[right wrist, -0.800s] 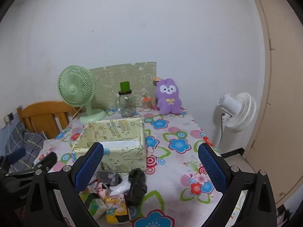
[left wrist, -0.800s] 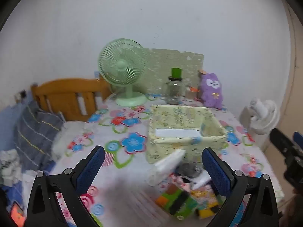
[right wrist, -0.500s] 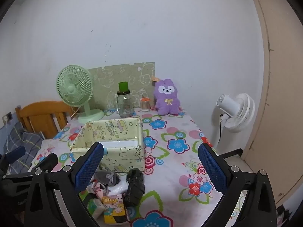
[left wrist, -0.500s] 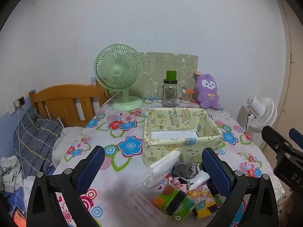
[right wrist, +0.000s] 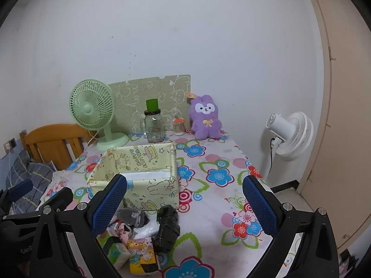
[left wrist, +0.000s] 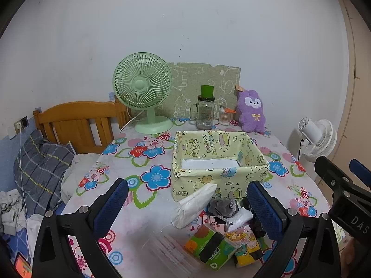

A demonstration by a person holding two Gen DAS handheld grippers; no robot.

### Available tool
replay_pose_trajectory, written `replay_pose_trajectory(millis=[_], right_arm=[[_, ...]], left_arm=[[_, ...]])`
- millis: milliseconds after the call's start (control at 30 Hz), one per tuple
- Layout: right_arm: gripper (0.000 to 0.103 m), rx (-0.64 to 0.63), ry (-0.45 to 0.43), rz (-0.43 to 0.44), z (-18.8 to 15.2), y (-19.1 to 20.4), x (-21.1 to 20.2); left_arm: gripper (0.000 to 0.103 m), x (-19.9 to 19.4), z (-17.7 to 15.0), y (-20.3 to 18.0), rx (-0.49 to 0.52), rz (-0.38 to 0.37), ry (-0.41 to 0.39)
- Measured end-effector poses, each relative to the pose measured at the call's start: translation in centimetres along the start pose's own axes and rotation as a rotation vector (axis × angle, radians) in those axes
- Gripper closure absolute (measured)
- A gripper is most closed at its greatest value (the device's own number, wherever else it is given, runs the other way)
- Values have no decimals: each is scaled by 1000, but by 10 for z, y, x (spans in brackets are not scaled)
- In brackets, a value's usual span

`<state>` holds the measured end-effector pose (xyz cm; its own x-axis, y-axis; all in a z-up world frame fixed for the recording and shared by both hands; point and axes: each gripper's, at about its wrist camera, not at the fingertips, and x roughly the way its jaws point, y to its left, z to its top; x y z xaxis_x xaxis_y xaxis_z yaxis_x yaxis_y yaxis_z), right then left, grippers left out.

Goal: Organize soft objects

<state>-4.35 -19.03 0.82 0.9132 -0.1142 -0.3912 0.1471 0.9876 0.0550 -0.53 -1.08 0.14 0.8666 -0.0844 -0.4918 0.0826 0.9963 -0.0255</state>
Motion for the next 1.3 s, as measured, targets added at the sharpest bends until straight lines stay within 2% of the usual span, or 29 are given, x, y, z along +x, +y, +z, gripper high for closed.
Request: replay_pose_trajectory(millis=[1300], right_arm=[[2, 7, 17, 27, -2, 5, 0]], left_arm=[[1, -2, 2, 2, 2, 1, -6]])
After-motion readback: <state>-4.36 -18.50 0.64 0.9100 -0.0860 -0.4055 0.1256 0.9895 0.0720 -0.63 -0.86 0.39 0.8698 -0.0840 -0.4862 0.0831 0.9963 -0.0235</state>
